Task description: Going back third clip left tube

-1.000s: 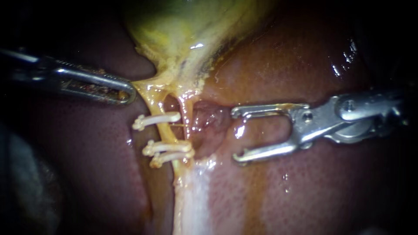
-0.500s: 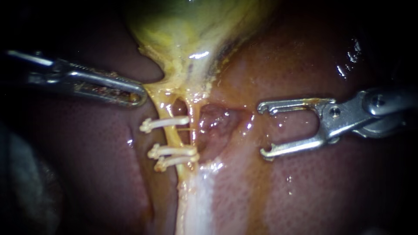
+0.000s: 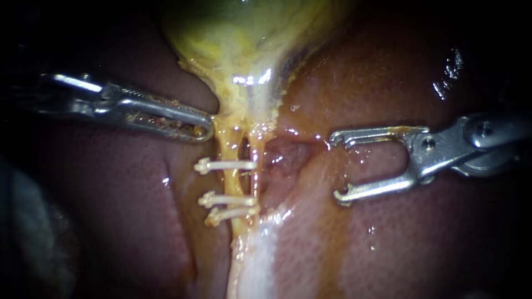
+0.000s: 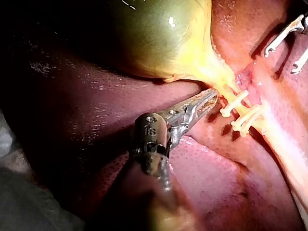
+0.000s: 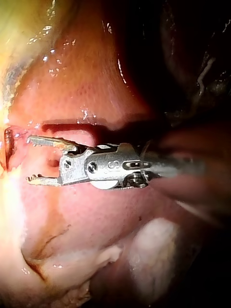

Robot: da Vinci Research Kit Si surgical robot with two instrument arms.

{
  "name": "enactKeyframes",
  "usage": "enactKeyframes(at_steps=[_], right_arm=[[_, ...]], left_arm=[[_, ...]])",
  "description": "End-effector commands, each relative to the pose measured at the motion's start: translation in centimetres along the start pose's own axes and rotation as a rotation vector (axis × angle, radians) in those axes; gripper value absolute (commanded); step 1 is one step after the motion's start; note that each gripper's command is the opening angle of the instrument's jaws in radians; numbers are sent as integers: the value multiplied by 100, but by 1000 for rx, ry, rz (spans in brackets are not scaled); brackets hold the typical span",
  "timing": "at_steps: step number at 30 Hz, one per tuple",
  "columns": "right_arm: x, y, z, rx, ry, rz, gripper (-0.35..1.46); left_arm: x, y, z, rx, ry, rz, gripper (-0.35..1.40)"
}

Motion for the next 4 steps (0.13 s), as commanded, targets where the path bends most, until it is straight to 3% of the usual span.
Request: enactKeyframes(at_steps=[1,4], right_arm=[[1,-1,1,0,0,0,50],[6,-4,7,6,0,2,50]], left_arm=[[0,0,-1,-1,0,0,-35],[0,0,-5,-3,-1,0,-35]])
